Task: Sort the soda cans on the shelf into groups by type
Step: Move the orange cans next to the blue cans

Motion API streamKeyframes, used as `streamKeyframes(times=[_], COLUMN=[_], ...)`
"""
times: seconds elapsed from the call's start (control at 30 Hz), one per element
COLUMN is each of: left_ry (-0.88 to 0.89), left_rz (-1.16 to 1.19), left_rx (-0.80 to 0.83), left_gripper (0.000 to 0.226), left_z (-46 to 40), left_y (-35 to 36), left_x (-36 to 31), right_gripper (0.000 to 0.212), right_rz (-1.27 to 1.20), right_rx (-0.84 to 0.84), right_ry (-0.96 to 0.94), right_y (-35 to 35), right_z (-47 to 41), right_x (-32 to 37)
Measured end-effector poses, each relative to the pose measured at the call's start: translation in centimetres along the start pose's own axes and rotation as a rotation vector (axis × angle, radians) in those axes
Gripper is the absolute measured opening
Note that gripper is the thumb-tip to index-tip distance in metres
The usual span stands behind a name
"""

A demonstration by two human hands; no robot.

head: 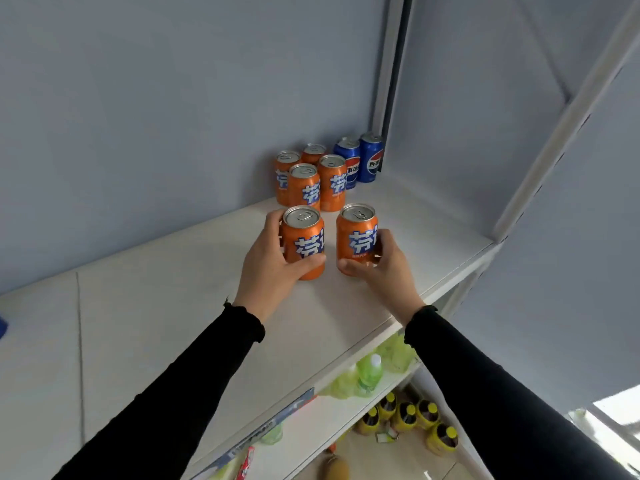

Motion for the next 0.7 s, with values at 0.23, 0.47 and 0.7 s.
streamKeyframes(times=[0.23, 0.47, 0.7], left_ry=[-0.032, -0.062, -0.094], left_rz=[-0.031, -0.113, -0.157], left_rx=[-0.032, -0.109, -0.18], left_gripper=[0.089, 0.091, 0.095], left_z=[-5.6, -7.3, -7.8], left_y=[4.3, 6.3, 7.4], left_x=[0.8, 2.0, 2.4], right_gripper=[0.071, 0.075, 0.07], right_rz=[0.017, -0.001, 0.004], right_rx=[0.107, 0.23, 0.324], right_ry=[0.02, 0.003, -0.049], right_y=[-0.6, -0.4, -0.3], right_z=[-8.2, -12.7, -15.0], right_x=[-0.6, -1.0, -1.6])
Point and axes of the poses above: each hand's wrist, its own z-axis away from the middle knuckle, its own y-axis out of the palm, x = y × z, the point moved 4 cm from there along -z, towards the middle knuckle, and after that the axes turned 7 degrees about y, right-handed, at the moved point
